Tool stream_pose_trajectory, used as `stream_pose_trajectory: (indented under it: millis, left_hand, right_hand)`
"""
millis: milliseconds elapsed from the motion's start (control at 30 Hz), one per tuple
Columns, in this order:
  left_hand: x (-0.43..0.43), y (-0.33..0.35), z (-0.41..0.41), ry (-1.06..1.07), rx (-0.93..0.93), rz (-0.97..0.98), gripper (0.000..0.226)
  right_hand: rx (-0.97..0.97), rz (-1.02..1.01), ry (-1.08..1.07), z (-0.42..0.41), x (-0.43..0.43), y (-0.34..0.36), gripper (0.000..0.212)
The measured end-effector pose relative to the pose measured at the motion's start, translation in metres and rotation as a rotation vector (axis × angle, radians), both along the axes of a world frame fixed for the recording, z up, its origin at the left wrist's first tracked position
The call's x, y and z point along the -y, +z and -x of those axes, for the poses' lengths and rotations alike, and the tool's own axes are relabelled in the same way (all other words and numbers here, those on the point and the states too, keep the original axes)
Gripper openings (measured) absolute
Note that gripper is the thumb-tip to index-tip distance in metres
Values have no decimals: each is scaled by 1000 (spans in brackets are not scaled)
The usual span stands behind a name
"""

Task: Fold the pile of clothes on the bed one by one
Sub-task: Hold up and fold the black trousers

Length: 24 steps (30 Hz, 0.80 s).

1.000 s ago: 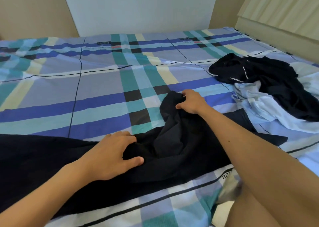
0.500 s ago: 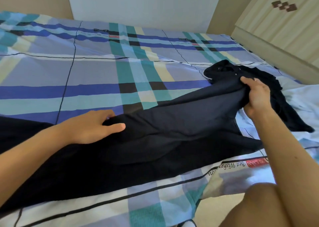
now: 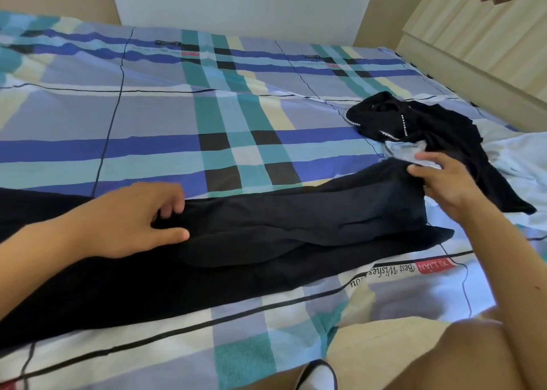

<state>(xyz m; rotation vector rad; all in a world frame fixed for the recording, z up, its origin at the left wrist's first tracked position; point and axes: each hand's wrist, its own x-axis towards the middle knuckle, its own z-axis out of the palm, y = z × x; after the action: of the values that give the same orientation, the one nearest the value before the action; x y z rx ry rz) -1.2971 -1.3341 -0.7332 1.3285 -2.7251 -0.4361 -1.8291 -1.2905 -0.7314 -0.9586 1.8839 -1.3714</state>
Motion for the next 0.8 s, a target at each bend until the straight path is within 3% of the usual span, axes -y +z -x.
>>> stream_pose_trajectory:
  millis: [100, 200, 300, 467, 667, 800]
  left_hand:
    - [-6, -9, -3, -72, 118, -9, 57]
    - [-4, -10, -1, -82, 111, -49, 40]
    - [-3, -12, -2, -152, 109, -29, 50]
    - [9, -6, -10, -58, -173, 101, 43]
    - [26, 18, -21, 203, -541, 406, 20]
    - [31, 28, -37, 239, -724, 355, 31]
  right_hand:
    - [-260, -220, 2, -4, 1, -8, 33]
    - [-428, -269, -79, -3, -1, 0, 29]
    - [-497, -259, -66, -2, -4, 0, 23]
    - [-172, -104, 48, -10, -6, 2, 18]
    - [63, 288, -137, -6, 6, 14, 29]
    - [386, 575, -96, -16, 9, 37, 43]
